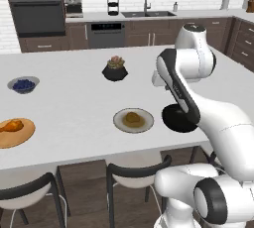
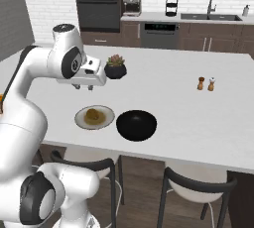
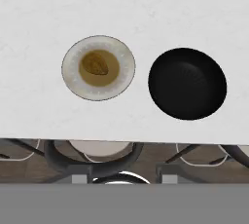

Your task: Pick the chicken drumstick and avocado from their plates and place them in the bowl. Then put the bowl in the fridge.

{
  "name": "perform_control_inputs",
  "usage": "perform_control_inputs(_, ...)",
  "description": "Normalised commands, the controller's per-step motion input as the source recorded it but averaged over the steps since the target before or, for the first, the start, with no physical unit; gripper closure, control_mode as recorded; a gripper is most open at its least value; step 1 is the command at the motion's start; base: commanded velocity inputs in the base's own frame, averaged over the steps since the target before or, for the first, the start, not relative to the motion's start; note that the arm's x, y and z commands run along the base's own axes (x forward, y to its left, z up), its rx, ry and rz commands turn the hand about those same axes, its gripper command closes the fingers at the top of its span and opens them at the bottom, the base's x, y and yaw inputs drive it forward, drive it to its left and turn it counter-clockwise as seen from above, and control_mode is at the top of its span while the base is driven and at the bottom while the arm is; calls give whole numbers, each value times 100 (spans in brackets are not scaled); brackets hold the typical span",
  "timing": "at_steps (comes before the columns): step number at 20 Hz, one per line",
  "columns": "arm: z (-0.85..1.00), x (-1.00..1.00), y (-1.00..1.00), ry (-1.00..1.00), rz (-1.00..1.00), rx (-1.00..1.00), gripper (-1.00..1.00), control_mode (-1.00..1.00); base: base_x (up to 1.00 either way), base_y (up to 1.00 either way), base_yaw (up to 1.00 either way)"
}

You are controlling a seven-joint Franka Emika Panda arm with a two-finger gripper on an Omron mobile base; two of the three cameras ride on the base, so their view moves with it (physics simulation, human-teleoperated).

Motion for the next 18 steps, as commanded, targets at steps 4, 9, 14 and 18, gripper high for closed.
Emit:
perform_control_inputs(4, 0, 50, 22, 8, 2, 0, -100, -100, 0, 0, 0)
perform_control_inputs(9, -16, 86, 51, 16, 12, -3, -100, -100, 0, 0, 0)
perform_control_inputs(14, -73, 76, 39, 5, 13, 2, -100, -100, 0, 0, 0)
perform_control_inputs(18, -74, 91, 38, 0, 11, 0, -100, -100, 0, 0, 0)
